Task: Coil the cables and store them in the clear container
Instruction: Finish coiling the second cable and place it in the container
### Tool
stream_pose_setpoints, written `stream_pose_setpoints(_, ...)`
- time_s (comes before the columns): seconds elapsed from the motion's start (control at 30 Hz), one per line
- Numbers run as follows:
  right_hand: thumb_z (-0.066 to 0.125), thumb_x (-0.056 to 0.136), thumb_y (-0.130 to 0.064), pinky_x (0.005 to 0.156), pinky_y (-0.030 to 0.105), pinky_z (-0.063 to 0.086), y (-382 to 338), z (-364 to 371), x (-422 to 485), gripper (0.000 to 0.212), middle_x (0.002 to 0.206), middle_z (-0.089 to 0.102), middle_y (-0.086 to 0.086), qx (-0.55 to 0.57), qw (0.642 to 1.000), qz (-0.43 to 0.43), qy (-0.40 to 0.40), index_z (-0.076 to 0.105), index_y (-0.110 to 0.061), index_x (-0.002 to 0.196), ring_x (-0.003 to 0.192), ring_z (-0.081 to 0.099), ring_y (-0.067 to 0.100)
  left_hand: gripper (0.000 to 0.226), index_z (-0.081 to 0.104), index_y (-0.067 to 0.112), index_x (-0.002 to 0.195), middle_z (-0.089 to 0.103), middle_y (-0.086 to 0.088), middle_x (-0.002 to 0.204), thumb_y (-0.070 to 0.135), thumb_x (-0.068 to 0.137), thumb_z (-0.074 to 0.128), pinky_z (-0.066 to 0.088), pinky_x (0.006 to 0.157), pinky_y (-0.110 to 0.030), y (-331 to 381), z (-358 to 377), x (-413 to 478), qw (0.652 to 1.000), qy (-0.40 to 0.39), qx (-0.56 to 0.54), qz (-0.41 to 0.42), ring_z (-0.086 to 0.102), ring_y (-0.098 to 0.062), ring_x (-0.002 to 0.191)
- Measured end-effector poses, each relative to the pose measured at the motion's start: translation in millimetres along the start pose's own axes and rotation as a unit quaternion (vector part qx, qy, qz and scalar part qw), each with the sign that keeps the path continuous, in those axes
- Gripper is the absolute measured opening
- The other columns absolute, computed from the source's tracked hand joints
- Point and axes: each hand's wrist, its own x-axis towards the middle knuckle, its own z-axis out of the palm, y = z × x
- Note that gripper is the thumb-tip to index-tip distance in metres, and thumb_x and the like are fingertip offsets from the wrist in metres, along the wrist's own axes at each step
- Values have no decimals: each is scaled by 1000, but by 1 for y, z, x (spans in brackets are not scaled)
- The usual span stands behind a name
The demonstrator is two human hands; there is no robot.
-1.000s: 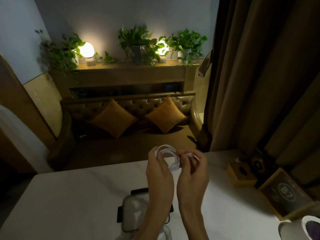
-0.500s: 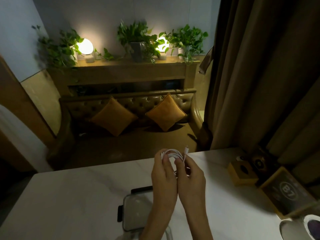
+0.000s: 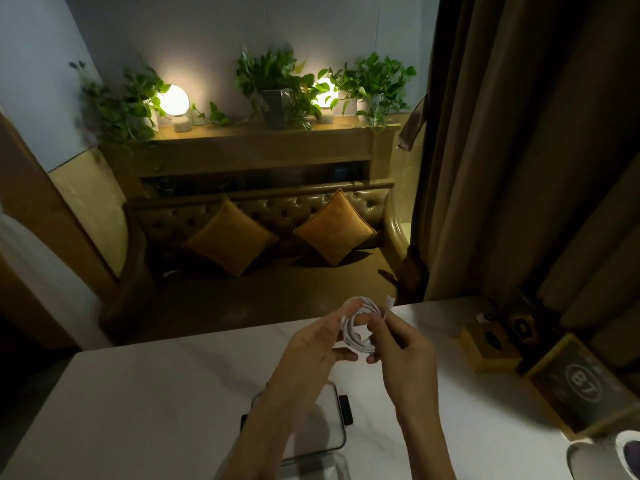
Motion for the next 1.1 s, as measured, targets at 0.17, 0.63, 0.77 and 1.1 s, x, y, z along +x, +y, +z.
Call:
stream_pose_setpoints(0.17,58,89,-28,49,7,48,-4,3,-2,25,91,70,3,-11,999,-26,-26,68,-22,111,69,65,13,40,72,31,102,73,-5,99,51,69,63,56,78,-28,-2,-10,0,992,-1,79,95,68,-22,91)
stream_pose_setpoints(0.63,58,90,-26,56,13,52,-4,17,-16,19,94,71,-4,64,997,-21,-48,69,-26,106,79,63,2,18,65,21,106,69,0,89,27,93,54,50,60,-16,-12,-1,1,977,118,158,79,65,-14,76)
stream_pose_setpoints(0.77,55,91,-30,58,15,54,-1,17,-16,19,94,72,-2,61,997,-8,-55,68,-27,105,77,67,13,34,65,18,114,71,-3,104,30,82,65,55,85,-33,-11,-18,2,997,60,45,-8,68,-21,96)
stream_pose_setpoints(1.1,51,94,-26,70,23,58,-12,14,-22,21,100,73,-4,144,977,29,-158,65,-25,110,93,70,11,17,72,14,96,75,-9,97,17,90,56,54,82,-33,-3,-24,-11,983,105,-144,41,71,-21,90)
